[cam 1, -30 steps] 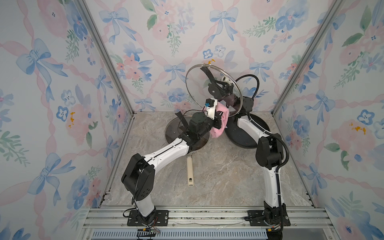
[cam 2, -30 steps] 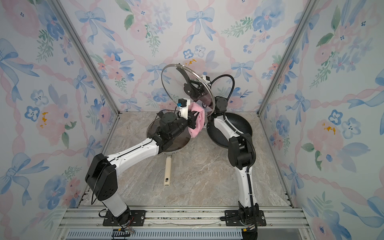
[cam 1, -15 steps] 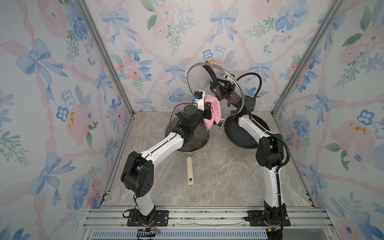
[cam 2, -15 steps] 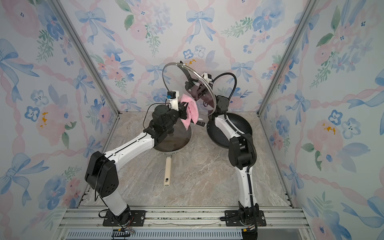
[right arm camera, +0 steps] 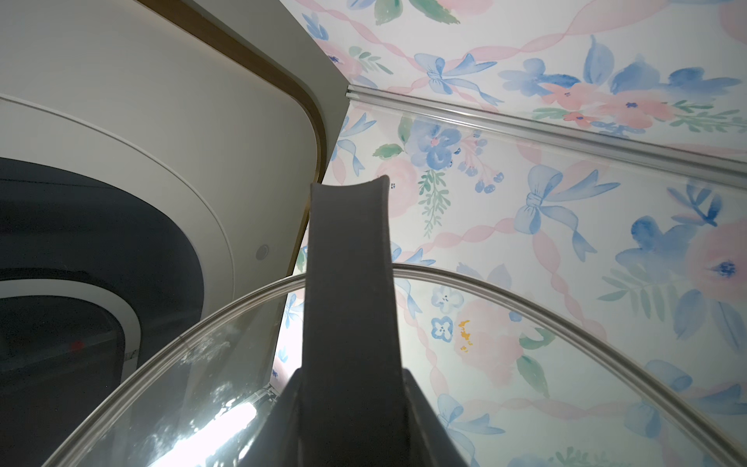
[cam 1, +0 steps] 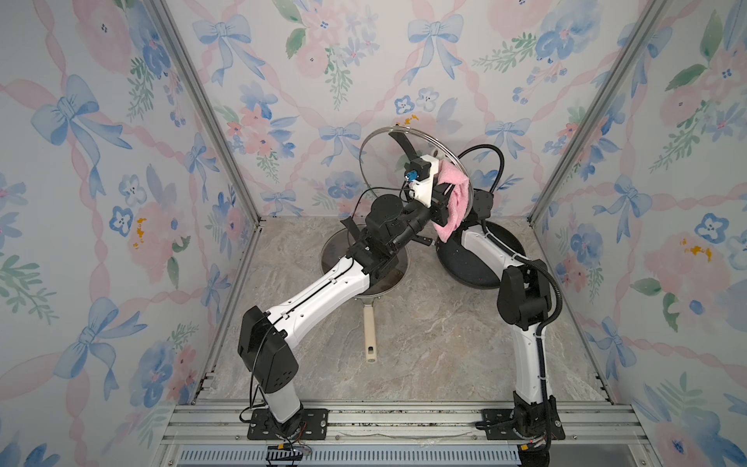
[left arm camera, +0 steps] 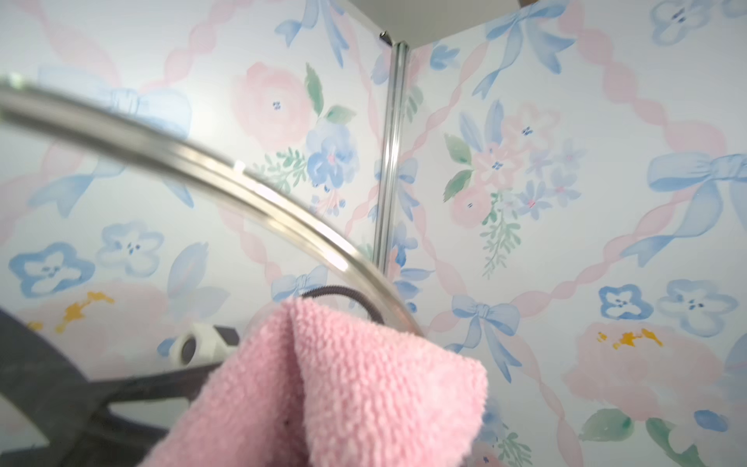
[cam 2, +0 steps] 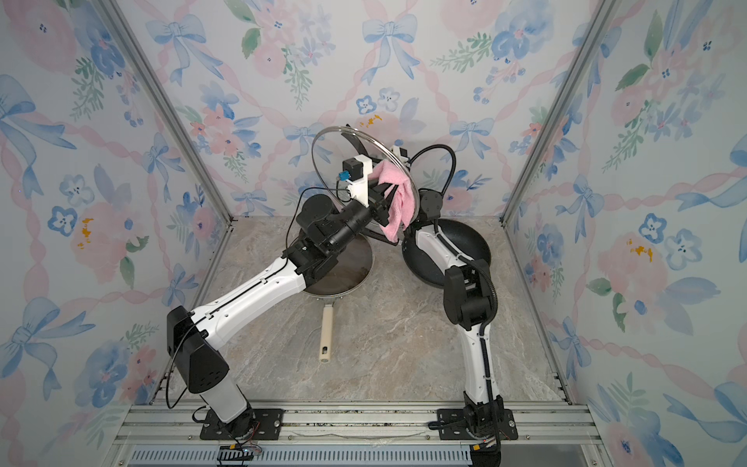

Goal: Wipe the pot lid with a cloth
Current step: Wipe the pot lid.

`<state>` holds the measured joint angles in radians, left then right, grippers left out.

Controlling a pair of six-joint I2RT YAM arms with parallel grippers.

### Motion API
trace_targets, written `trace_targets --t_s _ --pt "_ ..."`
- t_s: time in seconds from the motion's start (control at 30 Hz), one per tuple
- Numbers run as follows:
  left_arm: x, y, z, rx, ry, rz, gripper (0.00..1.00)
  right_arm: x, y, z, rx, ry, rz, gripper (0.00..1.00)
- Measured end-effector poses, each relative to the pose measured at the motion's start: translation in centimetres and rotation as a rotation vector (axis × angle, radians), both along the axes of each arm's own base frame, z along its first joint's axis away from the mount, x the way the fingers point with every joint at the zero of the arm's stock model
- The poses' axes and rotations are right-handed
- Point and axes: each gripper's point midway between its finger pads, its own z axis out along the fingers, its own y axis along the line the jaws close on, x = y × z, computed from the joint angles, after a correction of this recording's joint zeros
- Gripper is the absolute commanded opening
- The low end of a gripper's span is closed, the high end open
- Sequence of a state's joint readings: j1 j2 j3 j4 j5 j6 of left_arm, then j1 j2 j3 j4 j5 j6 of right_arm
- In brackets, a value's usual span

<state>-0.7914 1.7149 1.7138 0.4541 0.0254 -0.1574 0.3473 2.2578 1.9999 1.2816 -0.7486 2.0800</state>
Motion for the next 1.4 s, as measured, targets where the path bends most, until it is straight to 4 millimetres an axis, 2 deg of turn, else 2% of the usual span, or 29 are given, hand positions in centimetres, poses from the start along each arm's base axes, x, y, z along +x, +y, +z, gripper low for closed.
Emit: trace_targets --t_s 0.07,0.1,0.17,0.23,0.33,0.4,0.47,0.53,0.6,0.67,0.73,0.9,1.0,1.1,1.17,1.27,1.33,1.4 --pt "0.2 1.0 1.6 -0.022 -0.041 0.014 0.00 -0.3 0.2 0.3 0.005 -0.004 0.008 0.00" --pt "1.0 1.9 1.7 -0.023 -0.047 0.035 0.00 -0.4 0.3 0.3 0.005 -0.002 0.012 0.00" --pt "2.9 3.7 1.1 -0.018 -0.041 0.087 0.00 -0.3 0.6 0.0 0.001 0.013 0.015 0.00" --pt "5.4 6.3 -0.4 -0.009 -0.016 0.164 0.00 0.1 0.6 -0.6 -0.006 0.040 0.015 0.00" --pt "9.5 10.7 -4.8 0.016 0.078 0.293 0.00 0.7 0.6 -1.7 -0.018 0.089 0.007 0.00" --pt "11.7 13.8 -8.6 0.037 0.161 0.389 0.00 0.8 0.6 -2.2 -0.028 0.106 0.002 0.00" --pt "13.0 16.6 -11.8 0.051 0.233 0.467 0.00 0.7 0.5 -2.3 -0.032 0.112 0.002 0.00" --pt "13.2 18.3 -14.3 0.063 0.292 0.513 0.00 0.3 0.3 -2.0 -0.034 0.111 0.002 0.00" --pt "12.1 19.3 -15.6 0.071 0.333 0.535 0.00 -0.1 -0.2 -1.7 -0.041 0.109 -0.003 0.00" --pt "10.5 20.4 -15.3 0.061 0.339 0.549 0.00 -0.6 -0.5 -1.5 -0.062 0.109 -0.009 0.00" --pt "8.4 21.4 -13.7 0.034 0.315 0.558 0.00 -1.1 -1.0 -1.2 -0.107 0.090 -0.038 0.00" --pt "2.4 24.9 -6.8 -0.058 0.213 0.594 0.00 -1.3 -2.8 -1.4 -0.338 0.001 -0.260 0.00" --pt "-0.1 26.7 -5.1 -0.057 0.218 0.633 0.00 -1.3 -3.9 -1.7 -0.566 -0.118 -0.517 0.00" --pt "-1.1 27.3 -4.9 -0.012 0.271 0.653 0.00 -2.8 -3.3 -1.8 -0.817 -0.331 -0.799 0.00" --pt "-1.5 27.1 -5.5 0.020 0.315 0.646 0.00 -4.7 -1.8 -2.2 -0.937 -0.493 -0.922 0.00" --pt "-2.2 24.9 -7.0 0.057 0.383 0.584 0.00 -6.0 0.8 -3.8 -1.037 -0.667 -1.014 0.00" --pt "-2.9 22.6 -8.3 0.081 0.431 0.515 0.00 -5.3 1.8 -5.2 -1.090 -0.737 -1.082 0.00" --pt "-3.4 19.9 -9.6 0.095 0.479 0.438 0.00 -3.5 2.2 -6.5 -1.137 -0.777 -1.165 0.00"
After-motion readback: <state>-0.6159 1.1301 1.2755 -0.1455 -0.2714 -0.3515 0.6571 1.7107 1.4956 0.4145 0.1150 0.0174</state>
